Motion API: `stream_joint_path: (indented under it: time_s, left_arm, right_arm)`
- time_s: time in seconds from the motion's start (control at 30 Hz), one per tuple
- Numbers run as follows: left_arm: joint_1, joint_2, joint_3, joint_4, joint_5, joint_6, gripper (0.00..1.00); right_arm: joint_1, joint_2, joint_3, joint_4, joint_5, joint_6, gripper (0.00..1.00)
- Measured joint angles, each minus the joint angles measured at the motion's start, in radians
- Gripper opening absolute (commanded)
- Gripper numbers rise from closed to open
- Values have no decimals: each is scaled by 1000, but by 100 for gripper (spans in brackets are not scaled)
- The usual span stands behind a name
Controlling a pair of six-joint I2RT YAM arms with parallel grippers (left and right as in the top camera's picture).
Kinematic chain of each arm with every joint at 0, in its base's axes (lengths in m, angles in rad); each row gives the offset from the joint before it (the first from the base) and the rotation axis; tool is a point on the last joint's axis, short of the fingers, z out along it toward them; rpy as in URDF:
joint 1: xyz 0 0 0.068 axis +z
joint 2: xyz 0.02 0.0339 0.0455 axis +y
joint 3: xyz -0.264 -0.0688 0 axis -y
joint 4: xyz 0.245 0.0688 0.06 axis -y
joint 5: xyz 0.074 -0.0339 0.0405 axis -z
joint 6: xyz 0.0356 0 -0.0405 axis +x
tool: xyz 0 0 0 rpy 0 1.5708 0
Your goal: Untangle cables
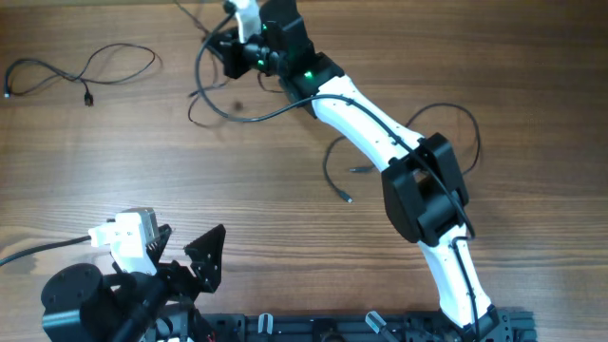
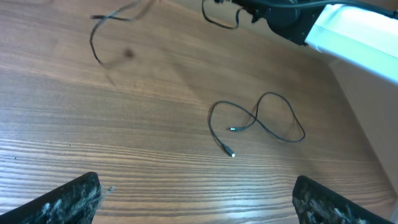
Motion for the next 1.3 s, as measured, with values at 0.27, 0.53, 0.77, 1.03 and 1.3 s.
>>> stream_joint_path:
  time_s: [0.27,0.53,0.77,1.03,1.3]
  left_arm:
    - [0,0,0,1,0,0,100]
    - [0,0,0,0,0,0,100]
    - [0,0,0,0,0,0,100]
    - [0,0,0,0,0,0,100]
    - [0,0,0,0,0,0,100]
  right_arm:
    - [262,69,1,-48,-91,110,80]
    - [157,81,-4,-484,124,-32,100]
    - [-210,-195,-1,-1094,512,93,100]
    - [-451,-273,-113,-1378,682,497,100]
    - [-477,-256,-534,-1098,425,1001,98]
